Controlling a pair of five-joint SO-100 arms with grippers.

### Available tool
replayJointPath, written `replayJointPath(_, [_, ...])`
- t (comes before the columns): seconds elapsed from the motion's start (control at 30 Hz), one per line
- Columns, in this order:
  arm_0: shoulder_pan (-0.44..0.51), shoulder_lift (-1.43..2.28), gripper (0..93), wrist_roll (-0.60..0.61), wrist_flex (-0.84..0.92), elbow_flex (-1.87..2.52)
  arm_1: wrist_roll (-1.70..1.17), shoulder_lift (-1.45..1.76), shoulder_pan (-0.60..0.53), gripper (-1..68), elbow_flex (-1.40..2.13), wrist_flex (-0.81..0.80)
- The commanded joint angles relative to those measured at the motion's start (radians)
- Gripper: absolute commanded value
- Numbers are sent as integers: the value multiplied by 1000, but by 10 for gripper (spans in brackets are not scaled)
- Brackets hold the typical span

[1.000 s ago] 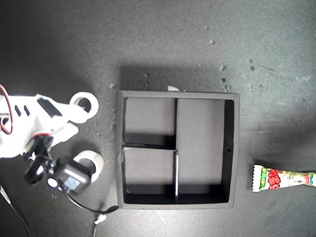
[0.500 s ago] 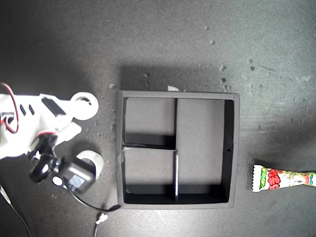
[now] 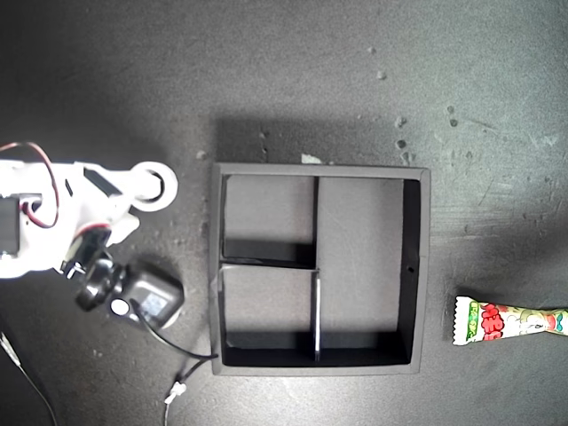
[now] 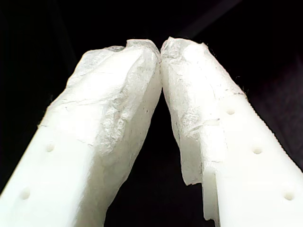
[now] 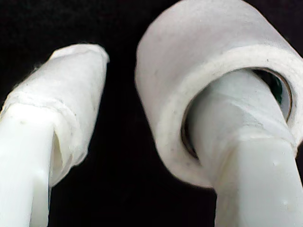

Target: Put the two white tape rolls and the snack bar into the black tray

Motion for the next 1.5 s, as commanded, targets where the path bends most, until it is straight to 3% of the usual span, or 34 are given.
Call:
replayJointPath(0.0, [-52, -17, 53, -67, -11, -8, 15, 9, 9, -3, -8, -17])
replayJointPath(0.07, [-69, -3, 0, -83, -15, -2, 23, -3, 18, -3, -17, -55])
replayJointPath(0.3, [-40, 239, 0, -89, -29, 69, 18, -29, 110, -3, -155, -199])
replayJointPath(0.47, [5, 451, 0, -37, -29, 75, -61, -396, 81, -3, -489, -107])
replayJointPath(0.63, [28, 551, 0, -5, -9, 25, 175, -871, -8, -3, -824, 242])
replayJointPath(0.8, [40, 525, 0, 26, 29, -77, 591, -966, -149, -3, -693, 400])
replayJointPath(0.97, [80, 399, 0, 71, 75, -278, 1017, -966, -365, -2, -483, 416])
replayJointPath(1.1, [114, 249, 0, 92, 156, -503, 1177, -966, -462, -1, -371, 301])
replayJointPath(1.13, [120, 207, 0, 95, 187, -563, 1192, -966, -469, 16, -342, 261])
replayJointPath(1.23, [127, 100, 0, 98, 278, -703, 1172, -968, -462, 180, -282, 167])
replayJointPath(1.3, [127, 66, 0, 98, 304, -735, 1134, -969, -446, 251, -258, 117])
replayJointPath(1.47, [114, 54, 0, 87, 302, -703, 1022, -973, -422, 302, -152, -92])
